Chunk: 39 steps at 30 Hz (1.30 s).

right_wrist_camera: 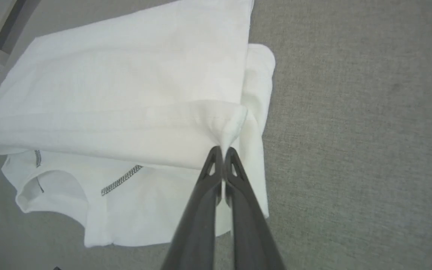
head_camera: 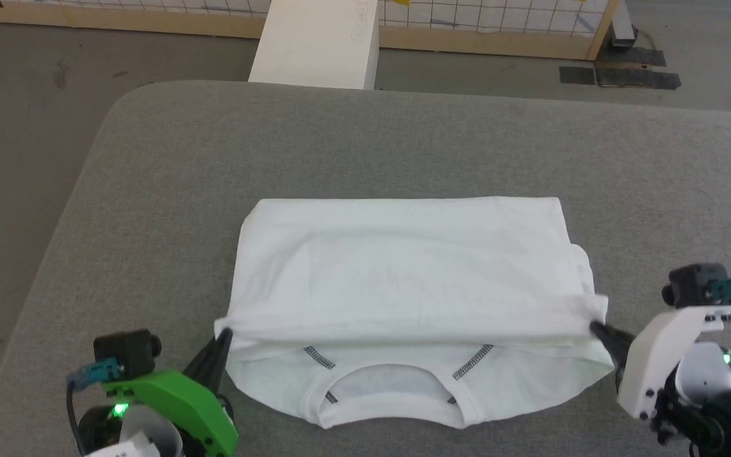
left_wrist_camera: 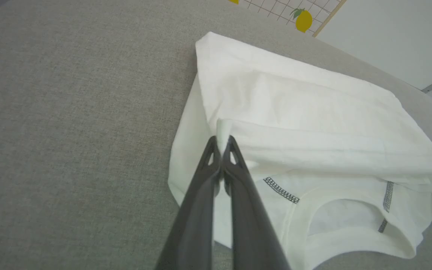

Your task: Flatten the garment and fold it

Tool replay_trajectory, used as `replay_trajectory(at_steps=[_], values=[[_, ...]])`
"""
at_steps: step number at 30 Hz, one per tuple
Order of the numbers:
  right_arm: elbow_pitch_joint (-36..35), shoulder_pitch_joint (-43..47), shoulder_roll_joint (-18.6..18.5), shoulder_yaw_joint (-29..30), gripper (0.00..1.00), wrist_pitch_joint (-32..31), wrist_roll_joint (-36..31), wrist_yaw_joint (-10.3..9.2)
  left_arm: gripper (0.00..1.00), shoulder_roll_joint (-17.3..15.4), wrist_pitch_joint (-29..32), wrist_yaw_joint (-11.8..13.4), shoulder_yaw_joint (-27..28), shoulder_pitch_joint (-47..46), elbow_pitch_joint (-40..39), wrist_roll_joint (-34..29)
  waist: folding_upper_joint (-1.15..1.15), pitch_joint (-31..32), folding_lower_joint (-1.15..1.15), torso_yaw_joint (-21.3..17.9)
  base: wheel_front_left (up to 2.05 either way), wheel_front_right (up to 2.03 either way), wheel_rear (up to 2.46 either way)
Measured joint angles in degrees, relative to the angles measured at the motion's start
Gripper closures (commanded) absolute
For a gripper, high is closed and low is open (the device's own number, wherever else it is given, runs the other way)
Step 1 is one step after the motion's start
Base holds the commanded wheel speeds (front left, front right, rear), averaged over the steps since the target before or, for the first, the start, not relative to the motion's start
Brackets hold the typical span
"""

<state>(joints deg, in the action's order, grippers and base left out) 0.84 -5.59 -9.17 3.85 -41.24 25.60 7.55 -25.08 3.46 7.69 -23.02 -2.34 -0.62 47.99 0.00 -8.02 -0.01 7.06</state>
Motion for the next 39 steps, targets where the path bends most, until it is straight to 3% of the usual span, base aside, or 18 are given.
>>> replay_trajectory(at_steps=[11,16,17,18,24,27,32,36,39], values=[[-1.1,5.1,-0.8,1.5,1.0,-6.7,-1.0,0.01,1.0,0.1,1.2,1.2,0.2,2.3,3.6,1.7,0.0,-0.2,0.0,0.0,0.0,0.0,0.0],[-1.5,7.1,-0.8,0.8,1.0,-9.5,-1.1,0.01,1.0,0.0,4.7,3.2,-0.1,4.4,4.9,3.5,0.0,0.6,0.0,-0.1,0.0,0.0,0.0],[-1.7,7.2,-0.7,0.7,0.64,-9.5,-1.1,0.01,0.53,0.0,5.1,3.6,0.0,4.5,5.0,3.9,0.0,0.7,0.0,-0.1,0.0,0.0,0.0],[-2.0,7.3,-0.6,0.8,0.0,-9.5,-1.1,0.01,0.0,0.1,5.4,3.8,0.1,4.5,4.9,4.3,0.0,0.9,0.0,-0.1,0.0,0.0,0.0],[-5.0,7.3,-0.3,3.2,0.0,-9.9,0.3,0.0,0.0,-2.3,8.9,6.9,1.5,4.7,2.5,4.5,0.0,1.9,0.0,0.1,0.0,0.0,0.0],[-7.4,5.6,0.2,7.0,0.0,-8.0,0.8,0.0,0.0,-3.9,7.2,8.8,5.3,4.8,-0.9,4.5,0.0,2.2,0.0,0.2,0.0,0.0,0.0],[-7.0,-0.7,-0.8,8.6,0.0,-7.4,-0.1,0.0,0.0,-6.0,-2.9,10.1,12.0,4.3,-5.7,1.7,0.0,1.7,0.0,0.1,0.0,0.0,0.0],[-2.2,-5.3,-2.3,5.9,0.0,-8.8,0.6,0.0,0.0,-6.0,-13.8,8.8,13.1,1.9,-6.9,-4.2,0.0,0.3,0.0,0.1,0.0,0.0,0.0],[2.5,-7.1,-3.7,4.0,0.0,-10.1,2.0,0.0,0.0,-5.3,-17.2,7.6,12.6,0.0,-6.5,-8.8,0.0,-1.0,0.01,0.3,0.0,0.0,0.0]])
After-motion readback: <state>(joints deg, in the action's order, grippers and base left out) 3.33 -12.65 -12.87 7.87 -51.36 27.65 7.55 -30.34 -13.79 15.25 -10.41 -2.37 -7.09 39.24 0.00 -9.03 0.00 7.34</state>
